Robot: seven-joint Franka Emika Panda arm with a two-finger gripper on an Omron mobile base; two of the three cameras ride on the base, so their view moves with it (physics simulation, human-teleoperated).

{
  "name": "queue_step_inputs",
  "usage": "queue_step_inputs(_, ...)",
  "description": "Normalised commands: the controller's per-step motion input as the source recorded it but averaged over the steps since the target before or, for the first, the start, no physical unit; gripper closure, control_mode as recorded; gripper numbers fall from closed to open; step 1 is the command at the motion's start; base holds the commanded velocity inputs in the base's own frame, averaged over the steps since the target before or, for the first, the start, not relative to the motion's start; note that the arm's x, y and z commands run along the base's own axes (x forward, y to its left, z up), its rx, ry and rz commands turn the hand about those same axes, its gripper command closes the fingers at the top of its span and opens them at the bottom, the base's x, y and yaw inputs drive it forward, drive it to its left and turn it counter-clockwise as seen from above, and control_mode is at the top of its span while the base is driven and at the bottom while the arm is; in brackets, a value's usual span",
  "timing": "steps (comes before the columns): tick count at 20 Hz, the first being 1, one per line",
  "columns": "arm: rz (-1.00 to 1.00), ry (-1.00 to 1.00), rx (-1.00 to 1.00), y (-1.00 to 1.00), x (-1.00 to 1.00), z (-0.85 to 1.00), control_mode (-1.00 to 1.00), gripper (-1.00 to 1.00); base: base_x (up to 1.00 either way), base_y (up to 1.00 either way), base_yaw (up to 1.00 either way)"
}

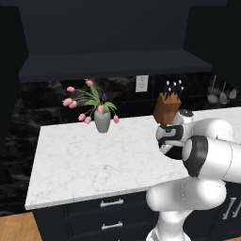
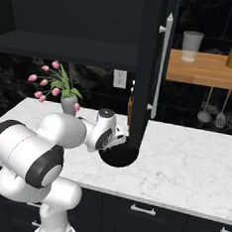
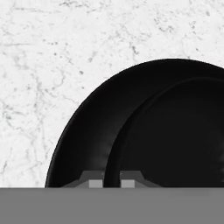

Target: Pick up the bowls on the counter and stack them on top of one another in the open cabinet. Place the smaller bowl on top of the larger bowl.

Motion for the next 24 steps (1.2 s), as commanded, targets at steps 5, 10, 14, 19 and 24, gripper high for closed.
queue_step_inputs(5,0.00,-0.03,0.00,0.00,0.10,0.00,-1.00,1.00,0.00,0.00,0.00)
queue_step_inputs(10,0.00,0.00,0.00,-0.01,0.13,0.00,-1.00,1.00,0.00,0.00,0.00)
queue_step_inputs(14,0.00,0.00,0.00,-0.10,0.00,-0.01,-1.00,1.00,0.00,0.00,0.00)
queue_step_inputs(19,0.00,0.00,0.00,-0.15,0.00,0.00,-1.00,1.00,0.00,0.00,0.00)
queue_step_inputs(24,0.00,0.00,0.00,-0.02,0.00,0.00,-1.00,-1.00,0.00,0.00,0.00)
